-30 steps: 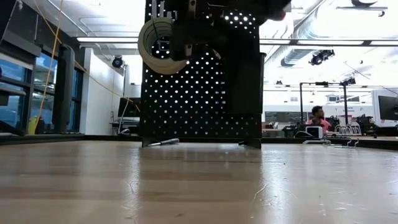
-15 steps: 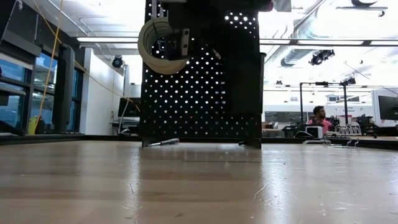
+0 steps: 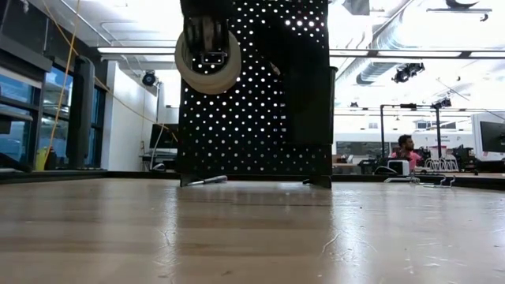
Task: Hang tools onto peg board
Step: Hang the screw tool onto the pegboard
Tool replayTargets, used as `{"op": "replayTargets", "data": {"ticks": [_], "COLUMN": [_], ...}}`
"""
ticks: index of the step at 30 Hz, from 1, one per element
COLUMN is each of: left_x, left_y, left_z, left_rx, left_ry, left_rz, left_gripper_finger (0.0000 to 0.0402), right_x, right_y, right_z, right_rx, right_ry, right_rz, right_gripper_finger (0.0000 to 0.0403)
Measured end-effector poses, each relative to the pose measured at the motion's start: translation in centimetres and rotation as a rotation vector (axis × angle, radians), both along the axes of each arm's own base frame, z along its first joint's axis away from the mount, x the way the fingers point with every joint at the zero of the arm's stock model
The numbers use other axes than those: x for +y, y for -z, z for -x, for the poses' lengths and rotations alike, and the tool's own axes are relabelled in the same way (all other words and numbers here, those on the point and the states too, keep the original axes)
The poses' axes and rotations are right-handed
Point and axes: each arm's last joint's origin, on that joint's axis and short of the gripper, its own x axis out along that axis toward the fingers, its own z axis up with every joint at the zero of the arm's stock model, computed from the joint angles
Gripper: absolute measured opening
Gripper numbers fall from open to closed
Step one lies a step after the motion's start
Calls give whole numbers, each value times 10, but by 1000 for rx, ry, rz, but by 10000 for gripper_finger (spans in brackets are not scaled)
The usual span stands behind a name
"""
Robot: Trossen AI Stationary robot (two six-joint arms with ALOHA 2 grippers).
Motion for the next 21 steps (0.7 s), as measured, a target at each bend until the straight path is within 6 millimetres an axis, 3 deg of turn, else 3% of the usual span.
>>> {"op": "replayTargets", "data": {"ticks": [5,9,13,21], "left_x": [2,3,6,5], "left_y": [-47,-74,-87,-80], "left_z": [23,26,8,-24], "left_rx": [-244,-563,-842,-935], "left_ry": [-119,-268,-364,-422], "left_rz": [-131,-131,-86,-108], "left_gripper_finger": [2,2,1,1], "right_x": [1,-1,-4,-21], "right_y": [-23,-26,-20,-33], "right_z": [59,92,91,62], "right_rx": [-266,-617,-963,-1237], "right_ry": [292,603,758,742], "right_rz": [-2,-177,-309,-361], "right_gripper_finger": [195,196,196,197]}}
